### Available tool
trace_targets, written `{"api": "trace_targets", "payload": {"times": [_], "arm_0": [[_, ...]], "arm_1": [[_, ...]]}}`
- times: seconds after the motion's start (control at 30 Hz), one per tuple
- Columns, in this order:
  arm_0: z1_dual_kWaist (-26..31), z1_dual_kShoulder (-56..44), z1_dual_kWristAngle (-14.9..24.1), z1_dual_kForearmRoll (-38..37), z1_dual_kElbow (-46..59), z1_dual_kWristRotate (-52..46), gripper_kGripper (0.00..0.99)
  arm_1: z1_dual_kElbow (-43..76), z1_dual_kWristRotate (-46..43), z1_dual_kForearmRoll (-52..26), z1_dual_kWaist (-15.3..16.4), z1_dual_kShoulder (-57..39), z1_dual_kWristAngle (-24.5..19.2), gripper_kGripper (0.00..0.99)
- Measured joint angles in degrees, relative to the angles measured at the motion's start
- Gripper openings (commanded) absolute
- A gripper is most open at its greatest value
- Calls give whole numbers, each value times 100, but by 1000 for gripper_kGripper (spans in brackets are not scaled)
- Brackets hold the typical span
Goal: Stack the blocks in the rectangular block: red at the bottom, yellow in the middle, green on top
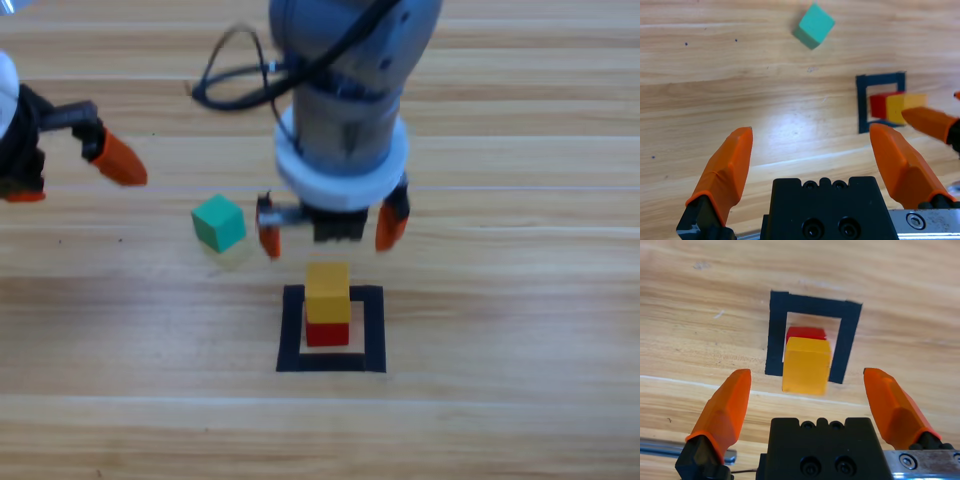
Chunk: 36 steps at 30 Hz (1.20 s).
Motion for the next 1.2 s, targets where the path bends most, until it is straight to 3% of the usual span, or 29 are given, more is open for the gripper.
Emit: {"api": "trace_targets", "payload": {"times": [0.2,0.33,0.4,0.47,0.53,0.63,0.87,1.2], "arm_0": [[8,362,0,-49,-907,-722,974],[12,1573,37,121,-1835,-1364,969],[13,2124,81,182,-2156,-1694,963],[13,2620,103,215,-2363,-1904,963],[15,3003,109,391,-2565,-2137,960],[16,3463,172,736,-3050,-2480,960],[15,4484,420,2065,-4957,-3071,962],[10,4894,638,2688,-5352,-3608,962]], "arm_1": [[785,-665,-429,63,-1287,-333,990],[4434,-1399,-3066,116,-3447,-404,990],[5500,-1853,-3685,129,-4235,-418,990],[5901,-2064,-3825,147,-4917,-397,990],[6202,-2565,-3996,147,-5504,-107,990],[7445,-3235,-4610,169,-6355,686,990],[8039,-3930,-4770,205,-6947,1425,989],[8326,-4264,-5802,280,-6959,1366,989]]}}
